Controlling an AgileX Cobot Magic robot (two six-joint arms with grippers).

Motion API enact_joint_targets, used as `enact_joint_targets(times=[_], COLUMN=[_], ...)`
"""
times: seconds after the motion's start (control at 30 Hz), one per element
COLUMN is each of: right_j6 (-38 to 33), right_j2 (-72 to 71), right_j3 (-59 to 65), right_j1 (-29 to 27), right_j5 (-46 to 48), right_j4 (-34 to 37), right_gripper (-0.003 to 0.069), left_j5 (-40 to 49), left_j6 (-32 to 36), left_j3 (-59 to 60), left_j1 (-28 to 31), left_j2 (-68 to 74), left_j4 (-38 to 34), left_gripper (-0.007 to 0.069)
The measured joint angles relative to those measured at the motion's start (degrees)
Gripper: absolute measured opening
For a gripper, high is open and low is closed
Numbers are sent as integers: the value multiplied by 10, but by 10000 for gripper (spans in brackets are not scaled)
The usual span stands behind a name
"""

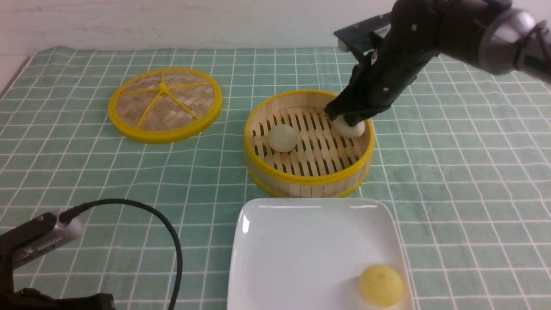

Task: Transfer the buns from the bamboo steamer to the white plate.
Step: 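Move the steamed bun from the bamboo steamer onto the white plate with the right gripper, then reach into the bamboo steamer and grasp a bun with the left gripper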

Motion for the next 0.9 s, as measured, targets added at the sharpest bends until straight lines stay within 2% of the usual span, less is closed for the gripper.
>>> enact_joint_targets(times=[0.2,0.37,0.47,0.53,0.63,0.7,0.8,0.9], right_j6=[0,-16,-22,-21,20,36,66,71], right_j2=[-106,-151,-149,-138,-122,-117,-116,-120], right_j3=[14,140,246,319,367,373,375,362], right_j1=[13,55,86,106,111,111,111,111], right_j5=[130,144,92,1,-79,-91,-102,-83], right_j4=[52,98,99,89,79,75,61,59], right_gripper=[15,15,17,20,44,59,163,300], left_j5=[0,0,0,0,0,0,0,-3], left_j6=[0,0,0,0,0,0,0,0], left_j3=[0,0,0,0,0,0,0,0], left_j1=[0,0,0,0,0,0,0,0], left_j2=[0,0,0,0,0,0,0,0], left_j4=[5,8,9,10,10,11,14,14], left_gripper=[43,44,46,51,55,59,76,85])
